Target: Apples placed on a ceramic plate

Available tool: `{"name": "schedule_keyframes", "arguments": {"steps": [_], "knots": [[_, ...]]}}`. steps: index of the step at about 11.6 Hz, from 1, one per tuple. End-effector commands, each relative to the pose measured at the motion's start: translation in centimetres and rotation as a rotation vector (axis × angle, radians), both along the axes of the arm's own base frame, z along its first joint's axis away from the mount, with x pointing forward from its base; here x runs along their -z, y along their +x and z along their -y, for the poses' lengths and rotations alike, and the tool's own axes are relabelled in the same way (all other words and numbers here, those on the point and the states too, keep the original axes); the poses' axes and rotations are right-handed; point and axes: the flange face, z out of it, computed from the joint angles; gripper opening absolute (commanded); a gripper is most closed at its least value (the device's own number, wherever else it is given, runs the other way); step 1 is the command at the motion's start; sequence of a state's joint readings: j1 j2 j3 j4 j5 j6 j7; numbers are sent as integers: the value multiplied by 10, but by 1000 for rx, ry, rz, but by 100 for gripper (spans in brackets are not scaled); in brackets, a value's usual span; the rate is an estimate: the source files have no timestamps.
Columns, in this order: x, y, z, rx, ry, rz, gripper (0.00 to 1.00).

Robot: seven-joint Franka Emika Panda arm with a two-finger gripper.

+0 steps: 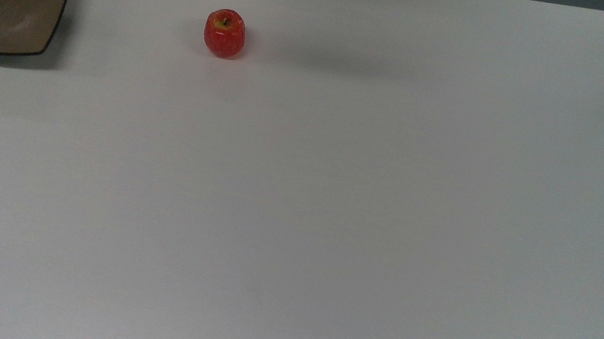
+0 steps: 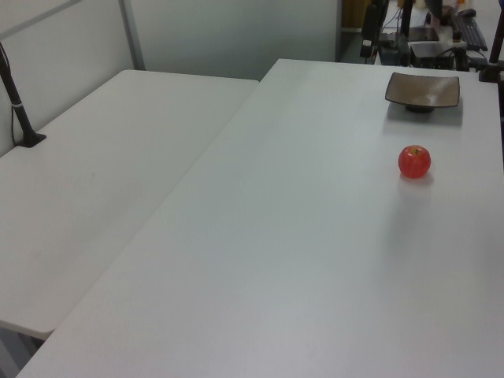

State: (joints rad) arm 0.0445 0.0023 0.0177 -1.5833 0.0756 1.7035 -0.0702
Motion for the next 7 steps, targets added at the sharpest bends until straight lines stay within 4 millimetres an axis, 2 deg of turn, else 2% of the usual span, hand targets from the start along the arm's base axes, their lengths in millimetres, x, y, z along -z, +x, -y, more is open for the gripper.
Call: {"name": "schedule_keyframes", "arguments": {"steps": [1,7], "knots": [[-4,0,-4,-8,14,10,100],[1,-1,-5,-9,13,3,100]]}}
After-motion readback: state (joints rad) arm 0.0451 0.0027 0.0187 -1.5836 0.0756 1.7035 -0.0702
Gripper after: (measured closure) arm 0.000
